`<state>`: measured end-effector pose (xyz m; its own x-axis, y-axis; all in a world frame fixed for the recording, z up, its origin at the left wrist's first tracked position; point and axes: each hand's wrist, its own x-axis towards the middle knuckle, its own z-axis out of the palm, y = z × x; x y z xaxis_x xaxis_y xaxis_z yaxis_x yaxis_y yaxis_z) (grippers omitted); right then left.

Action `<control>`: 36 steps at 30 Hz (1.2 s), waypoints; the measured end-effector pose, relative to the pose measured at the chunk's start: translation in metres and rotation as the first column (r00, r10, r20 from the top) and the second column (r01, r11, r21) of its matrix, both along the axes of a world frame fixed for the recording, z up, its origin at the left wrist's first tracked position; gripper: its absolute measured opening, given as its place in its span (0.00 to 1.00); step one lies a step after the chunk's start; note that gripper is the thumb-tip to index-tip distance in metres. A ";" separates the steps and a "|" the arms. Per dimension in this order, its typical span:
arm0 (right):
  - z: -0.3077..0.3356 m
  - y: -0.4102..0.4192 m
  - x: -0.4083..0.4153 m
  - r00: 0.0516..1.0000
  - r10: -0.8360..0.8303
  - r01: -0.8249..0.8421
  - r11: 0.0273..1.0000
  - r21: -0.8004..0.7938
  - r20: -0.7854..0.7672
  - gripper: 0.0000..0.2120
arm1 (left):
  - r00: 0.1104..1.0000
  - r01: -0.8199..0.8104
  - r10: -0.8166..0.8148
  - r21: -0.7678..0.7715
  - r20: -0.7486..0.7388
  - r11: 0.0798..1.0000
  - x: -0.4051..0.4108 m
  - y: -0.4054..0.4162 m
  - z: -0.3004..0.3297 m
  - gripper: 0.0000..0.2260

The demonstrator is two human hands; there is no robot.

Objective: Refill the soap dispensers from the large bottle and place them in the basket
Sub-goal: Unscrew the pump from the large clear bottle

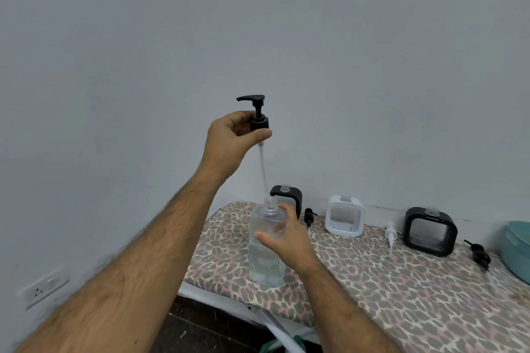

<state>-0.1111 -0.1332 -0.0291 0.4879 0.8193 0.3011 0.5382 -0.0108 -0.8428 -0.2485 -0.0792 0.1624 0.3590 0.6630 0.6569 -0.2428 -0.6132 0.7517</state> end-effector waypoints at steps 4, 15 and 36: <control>0.002 -0.001 -0.001 1.000 0.010 -0.010 1.000 -0.002 -0.010 0.38 | 0.997 -0.003 0.004 -0.015 0.083 1.000 -0.005 0.005 0.004 0.13; -0.002 0.000 0.000 1.000 0.002 -0.002 1.000 0.003 -0.006 0.39 | 0.968 -0.131 0.137 -0.044 0.210 0.990 -0.036 0.036 0.018 0.09; -0.013 0.007 0.005 0.999 -0.034 0.032 0.998 0.050 0.036 0.39 | 0.808 -0.495 0.283 -0.333 -0.517 0.803 -0.013 0.158 -0.173 0.11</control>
<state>-0.1062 -0.1264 -0.0422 0.5022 0.7866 0.3593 0.5687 0.0126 -0.8224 -0.2615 0.0792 -0.0106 0.1730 0.9785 0.1119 0.3486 -0.1671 0.9223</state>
